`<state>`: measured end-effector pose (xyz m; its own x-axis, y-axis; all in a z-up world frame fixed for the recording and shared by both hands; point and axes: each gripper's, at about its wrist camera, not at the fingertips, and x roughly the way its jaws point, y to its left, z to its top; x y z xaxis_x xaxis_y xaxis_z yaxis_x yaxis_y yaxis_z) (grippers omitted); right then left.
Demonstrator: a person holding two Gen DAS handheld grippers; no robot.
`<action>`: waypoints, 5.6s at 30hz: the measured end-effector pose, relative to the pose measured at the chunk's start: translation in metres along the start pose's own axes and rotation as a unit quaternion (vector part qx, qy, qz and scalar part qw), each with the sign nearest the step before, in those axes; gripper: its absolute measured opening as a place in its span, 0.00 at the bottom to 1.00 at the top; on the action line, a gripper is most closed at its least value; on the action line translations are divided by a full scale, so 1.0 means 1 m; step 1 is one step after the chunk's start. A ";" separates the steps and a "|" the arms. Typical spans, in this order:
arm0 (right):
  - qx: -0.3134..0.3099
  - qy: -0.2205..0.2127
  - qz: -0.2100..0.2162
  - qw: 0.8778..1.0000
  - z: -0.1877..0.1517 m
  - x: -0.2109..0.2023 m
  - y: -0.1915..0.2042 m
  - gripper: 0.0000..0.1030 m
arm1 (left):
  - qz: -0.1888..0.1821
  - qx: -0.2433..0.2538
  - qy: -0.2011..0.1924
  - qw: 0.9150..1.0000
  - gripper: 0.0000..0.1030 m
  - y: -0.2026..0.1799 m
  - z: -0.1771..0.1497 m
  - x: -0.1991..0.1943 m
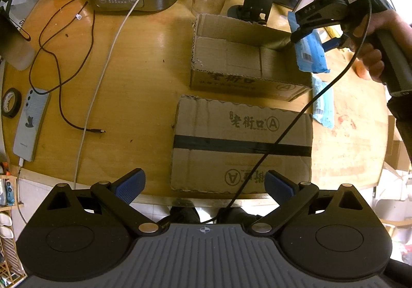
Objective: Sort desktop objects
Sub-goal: 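Lower the held blue packet into the open cardboard box, then open the right gripper to release the packet inside the box, then raise the open right gripper up out of the box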
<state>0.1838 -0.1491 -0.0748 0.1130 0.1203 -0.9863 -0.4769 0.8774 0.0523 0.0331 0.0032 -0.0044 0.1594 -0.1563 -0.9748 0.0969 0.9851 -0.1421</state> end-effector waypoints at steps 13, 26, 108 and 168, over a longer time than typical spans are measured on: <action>-0.003 0.000 0.003 1.000 0.000 0.005 0.013 0.59 | 0.001 -0.004 0.002 1.000 0.98 0.001 0.000 0.001; -0.005 0.000 0.006 1.000 0.001 0.008 0.019 0.59 | 0.002 -0.004 0.003 1.000 0.98 0.001 0.000 0.001; -0.035 0.014 -0.009 0.999 -0.007 0.061 0.032 1.00 | 0.011 -0.012 0.021 1.000 0.98 0.002 0.004 0.010; -0.017 -0.022 -0.033 0.999 -0.014 -0.008 -0.012 1.00 | 0.010 0.009 0.019 1.000 0.98 -0.022 0.001 0.010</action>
<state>0.1765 -0.1676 -0.0696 0.1836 0.0830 -0.9795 -0.4959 0.8682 -0.0194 0.0338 -0.0205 -0.0109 0.1252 -0.1326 -0.9832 0.1114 0.9866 -0.1189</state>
